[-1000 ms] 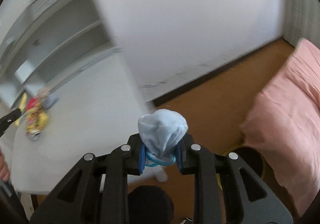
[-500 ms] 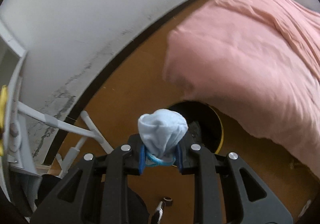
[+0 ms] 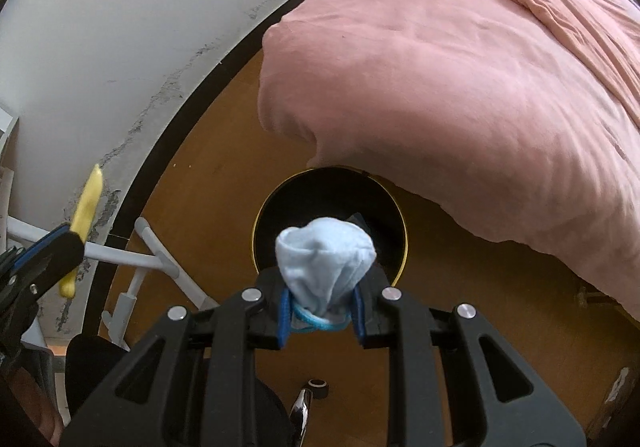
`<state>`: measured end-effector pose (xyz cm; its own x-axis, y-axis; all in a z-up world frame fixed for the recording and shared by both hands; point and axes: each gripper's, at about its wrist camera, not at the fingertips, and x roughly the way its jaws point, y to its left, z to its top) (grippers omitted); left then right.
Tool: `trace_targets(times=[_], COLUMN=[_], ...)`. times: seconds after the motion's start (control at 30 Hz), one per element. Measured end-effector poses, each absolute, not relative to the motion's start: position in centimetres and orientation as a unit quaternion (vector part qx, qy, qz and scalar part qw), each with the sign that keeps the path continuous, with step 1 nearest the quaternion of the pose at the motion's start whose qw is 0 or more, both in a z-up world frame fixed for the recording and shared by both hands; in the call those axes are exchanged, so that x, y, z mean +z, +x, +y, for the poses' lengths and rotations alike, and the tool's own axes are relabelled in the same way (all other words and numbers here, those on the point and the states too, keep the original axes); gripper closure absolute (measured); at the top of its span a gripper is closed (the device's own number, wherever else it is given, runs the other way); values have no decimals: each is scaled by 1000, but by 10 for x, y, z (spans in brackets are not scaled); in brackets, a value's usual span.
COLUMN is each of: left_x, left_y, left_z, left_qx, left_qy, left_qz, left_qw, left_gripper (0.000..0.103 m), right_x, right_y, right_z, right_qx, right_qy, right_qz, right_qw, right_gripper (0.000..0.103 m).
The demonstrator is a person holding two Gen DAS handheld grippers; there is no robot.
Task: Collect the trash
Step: 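Open right tool over the bin while left tool drops the yellow toy in, then return to the desk and grasp the yellow snack box with right tool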
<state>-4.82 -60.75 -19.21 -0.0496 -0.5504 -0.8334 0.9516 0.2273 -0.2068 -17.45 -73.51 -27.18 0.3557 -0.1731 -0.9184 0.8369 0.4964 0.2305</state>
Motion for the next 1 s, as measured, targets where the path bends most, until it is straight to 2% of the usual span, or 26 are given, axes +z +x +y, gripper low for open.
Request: trace_targets(times=[0.07,0.13,0.17,0.2,0.83,0.87,0.93,0.97,1.0], left_x=[-197,-202,-204,-206,-218,-216,-212,-208,-203], left_y=[-51,-50,-50,-50,-71,-74,-76,-77,-77], left_z=[-614,-617,-620,-621,-646,-649,-652,-652,-650], left_qx=[-578,-578,-577,-578,-593,-595,-596,-596,-595], left_qy=[232,232,233,234,251,254,262,262,261], left_qz=[439,443,445,444,450,445,437,430,424], left_qw=[648,645,644,644,620,619,621,625,631], left_gripper=[91,91,91,91,91,88,73,56,46], right_x=[-273,-272,-271,-270,-246,-243,-237,-234,-232], right_y=[-176,-178,-181,-183,-217,-220,-224,-226,-227], right_z=[-738,-738,-737,-737,-745,-746,-748,-748,-749], right_qx=[-340,-335,-335,-336,-369,-375,-385,-389,-391], right_qy=[369,373,374,374,402,403,404,404,404], right_qz=[450,444,439,434,368,361,350,345,341], right_qw=[738,743,745,747,753,753,752,753,753], right_gripper=[79,73,61,53,45,44,41,41,40])
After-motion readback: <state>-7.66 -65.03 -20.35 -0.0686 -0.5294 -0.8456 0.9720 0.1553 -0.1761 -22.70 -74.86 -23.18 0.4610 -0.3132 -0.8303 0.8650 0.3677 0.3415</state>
